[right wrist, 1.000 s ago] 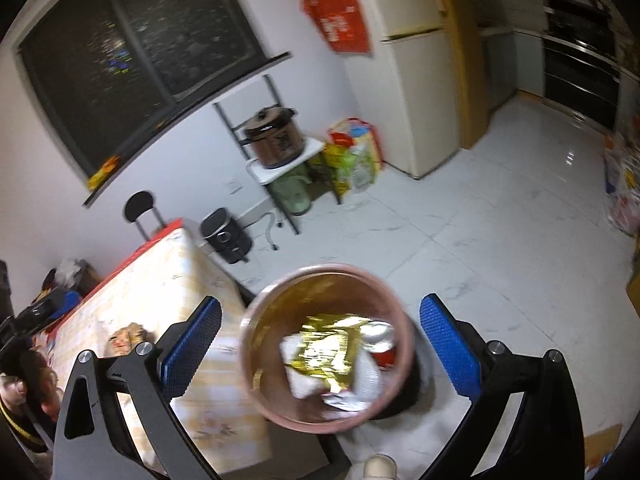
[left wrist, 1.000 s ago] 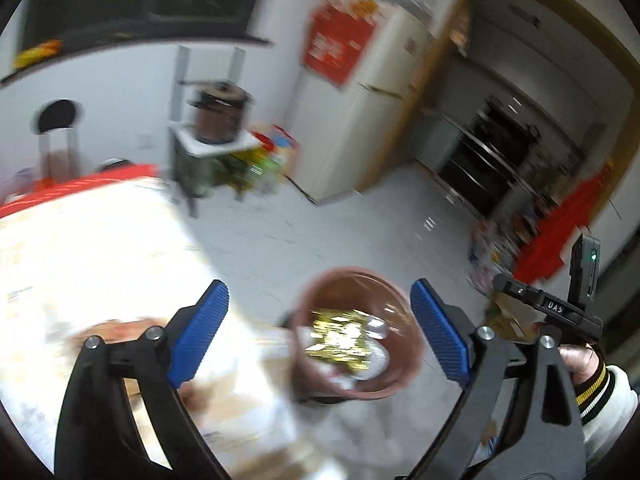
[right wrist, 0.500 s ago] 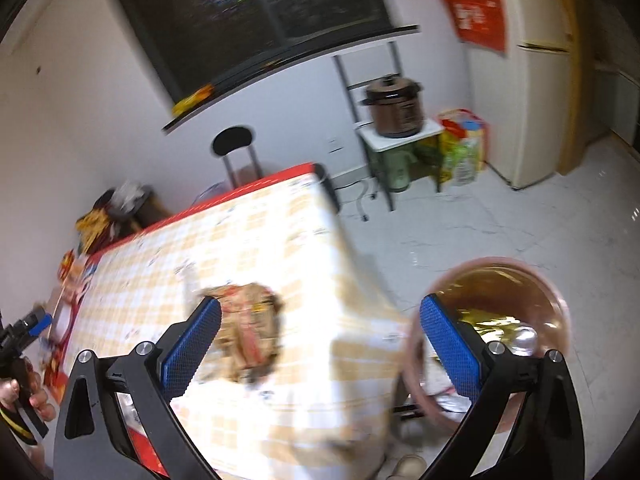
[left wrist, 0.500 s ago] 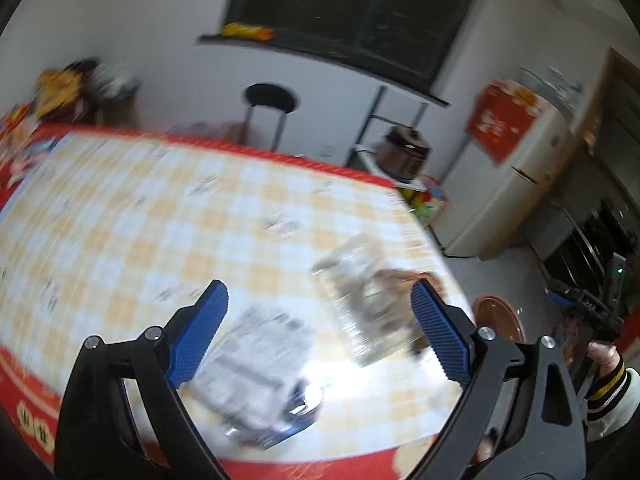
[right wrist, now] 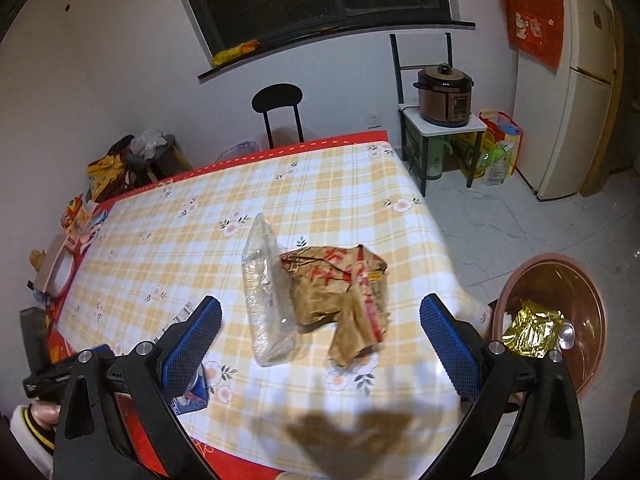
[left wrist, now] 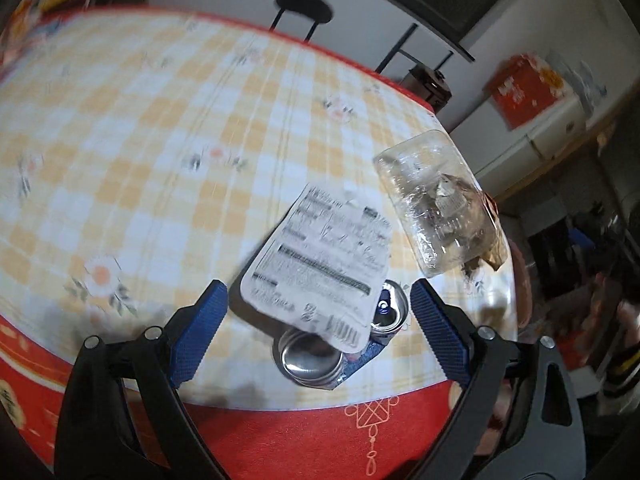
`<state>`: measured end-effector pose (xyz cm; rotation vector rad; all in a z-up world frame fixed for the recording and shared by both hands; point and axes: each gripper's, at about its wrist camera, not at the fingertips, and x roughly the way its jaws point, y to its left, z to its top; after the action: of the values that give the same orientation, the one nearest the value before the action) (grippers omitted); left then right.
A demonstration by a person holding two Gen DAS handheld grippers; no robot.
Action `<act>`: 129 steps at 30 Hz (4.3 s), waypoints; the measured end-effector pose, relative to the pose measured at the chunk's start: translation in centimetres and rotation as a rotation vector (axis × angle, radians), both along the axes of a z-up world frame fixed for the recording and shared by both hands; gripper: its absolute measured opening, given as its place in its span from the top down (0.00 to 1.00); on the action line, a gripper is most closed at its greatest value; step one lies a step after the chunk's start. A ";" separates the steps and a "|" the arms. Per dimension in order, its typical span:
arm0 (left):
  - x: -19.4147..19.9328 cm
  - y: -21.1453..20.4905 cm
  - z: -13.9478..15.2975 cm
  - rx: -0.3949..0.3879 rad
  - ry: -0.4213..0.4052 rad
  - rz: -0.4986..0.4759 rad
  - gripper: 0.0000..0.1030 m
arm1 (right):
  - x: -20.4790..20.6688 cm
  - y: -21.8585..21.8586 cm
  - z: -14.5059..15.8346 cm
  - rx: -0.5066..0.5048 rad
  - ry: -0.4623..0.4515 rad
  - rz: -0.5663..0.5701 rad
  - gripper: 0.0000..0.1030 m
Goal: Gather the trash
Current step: 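Return to the table and grasp the white paper card with the left gripper, then lift the paper card with the left gripper while the right grasps the clear plastic tray, then carry the clear plastic tray over the brown bin and open the right gripper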
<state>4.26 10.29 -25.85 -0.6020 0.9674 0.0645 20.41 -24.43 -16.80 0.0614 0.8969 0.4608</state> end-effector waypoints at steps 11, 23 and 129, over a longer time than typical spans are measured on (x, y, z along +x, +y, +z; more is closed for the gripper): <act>1.2 2.7 -6.5 -0.291 0.060 0.028 0.35 | -3.1 3.5 -1.5 -0.046 0.024 -0.074 0.05; 2.5 2.9 -8.3 -0.411 0.030 0.038 0.37 | -4.5 4.6 -1.1 -0.097 0.016 -0.098 0.05; 4.2 -5.8 10.8 -0.129 -0.428 0.029 0.82 | 2.0 -13.4 2.5 0.059 -0.151 -0.207 0.93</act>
<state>8.48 4.53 -15.06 -0.7132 0.5502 -0.0993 22.37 -37.85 -14.35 0.1701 0.7193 0.2944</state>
